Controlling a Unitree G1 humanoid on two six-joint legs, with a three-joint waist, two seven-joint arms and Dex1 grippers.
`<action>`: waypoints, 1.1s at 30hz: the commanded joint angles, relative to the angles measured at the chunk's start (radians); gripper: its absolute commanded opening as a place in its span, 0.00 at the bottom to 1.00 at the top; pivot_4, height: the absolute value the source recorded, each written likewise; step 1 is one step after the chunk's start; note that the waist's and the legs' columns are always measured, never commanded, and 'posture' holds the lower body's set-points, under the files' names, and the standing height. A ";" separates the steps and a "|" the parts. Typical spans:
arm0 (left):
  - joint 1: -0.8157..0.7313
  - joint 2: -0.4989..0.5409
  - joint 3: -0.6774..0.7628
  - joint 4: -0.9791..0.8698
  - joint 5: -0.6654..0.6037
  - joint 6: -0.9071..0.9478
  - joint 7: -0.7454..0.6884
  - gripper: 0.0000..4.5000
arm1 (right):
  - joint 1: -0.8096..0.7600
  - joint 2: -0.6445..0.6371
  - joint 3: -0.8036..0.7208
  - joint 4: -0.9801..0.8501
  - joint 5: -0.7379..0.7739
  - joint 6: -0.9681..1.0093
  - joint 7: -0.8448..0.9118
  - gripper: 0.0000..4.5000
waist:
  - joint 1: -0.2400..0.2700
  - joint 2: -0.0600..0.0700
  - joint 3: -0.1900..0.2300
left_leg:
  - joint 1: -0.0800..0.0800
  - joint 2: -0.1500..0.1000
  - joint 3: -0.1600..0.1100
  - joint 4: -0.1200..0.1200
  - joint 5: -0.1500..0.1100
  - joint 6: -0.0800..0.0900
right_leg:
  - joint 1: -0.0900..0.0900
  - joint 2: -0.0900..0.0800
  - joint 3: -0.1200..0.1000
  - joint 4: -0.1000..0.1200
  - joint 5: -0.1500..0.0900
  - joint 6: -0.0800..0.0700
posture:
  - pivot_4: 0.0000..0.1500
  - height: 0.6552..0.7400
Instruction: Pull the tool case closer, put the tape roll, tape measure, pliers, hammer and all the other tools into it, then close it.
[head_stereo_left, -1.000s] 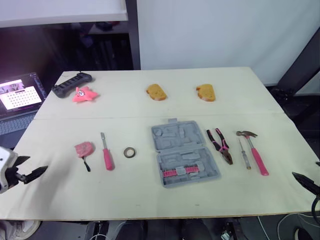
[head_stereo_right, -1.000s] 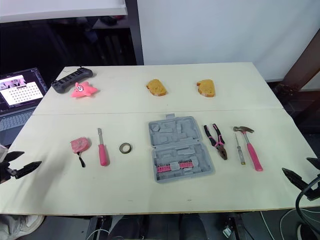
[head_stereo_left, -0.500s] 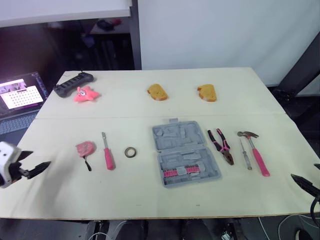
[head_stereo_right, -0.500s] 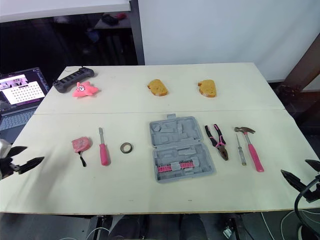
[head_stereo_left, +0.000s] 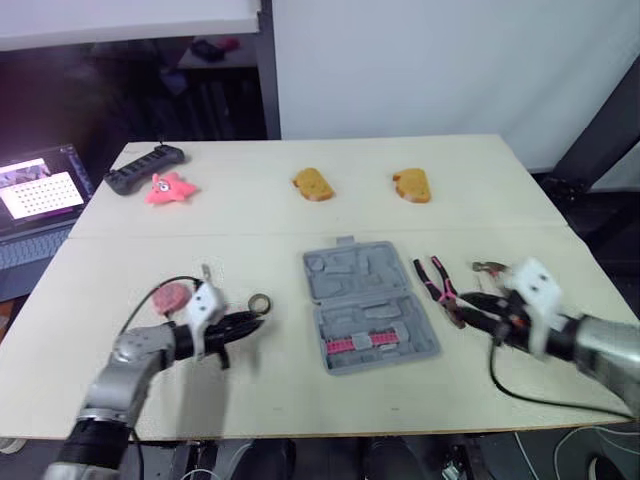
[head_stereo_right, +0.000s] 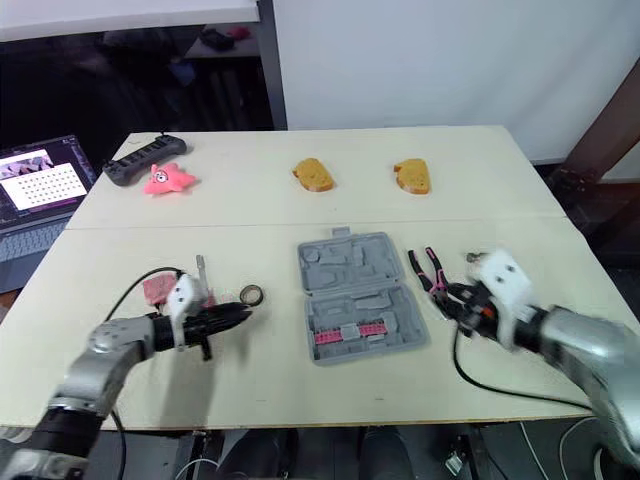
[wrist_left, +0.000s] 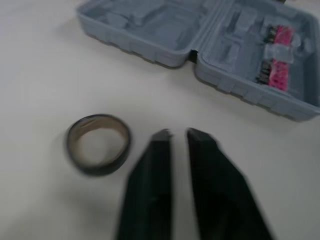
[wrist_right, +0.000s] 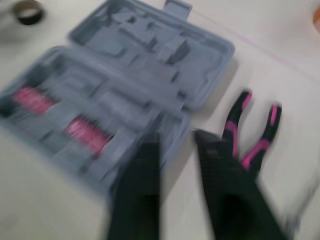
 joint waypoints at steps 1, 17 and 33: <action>-0.057 -0.047 -0.059 0.030 0.066 -0.013 0.059 0.00 | -0.160 0.021 0.186 0.131 -0.137 0.012 -0.048 0.01 | 0.002 0.000 0.000 | 0.000 0.000 0.000 0.000 0.000 0.000 | 0.000 0.000 0.000 0.000 0.000 0.000 | 1.00 1.00; -0.179 -0.222 -0.203 0.128 0.246 0.031 0.258 0.00 | -0.491 0.099 0.545 0.562 -0.446 -0.094 0.065 0.01 | 0.003 0.000 0.000 | -0.002 -0.002 0.000 0.000 0.002 -0.004 | -0.002 0.000 -0.001 0.002 0.000 0.000 | 1.00 1.00; -0.150 -0.143 -0.276 0.119 0.276 -0.005 0.096 0.00 | -0.405 0.096 0.620 0.375 -0.478 -0.109 0.312 0.01 | -0.013 0.001 -0.001 | 0.000 -0.002 -0.002 -0.001 0.003 -0.004 | -0.002 0.001 -0.001 0.004 0.000 0.000 | 1.00 1.00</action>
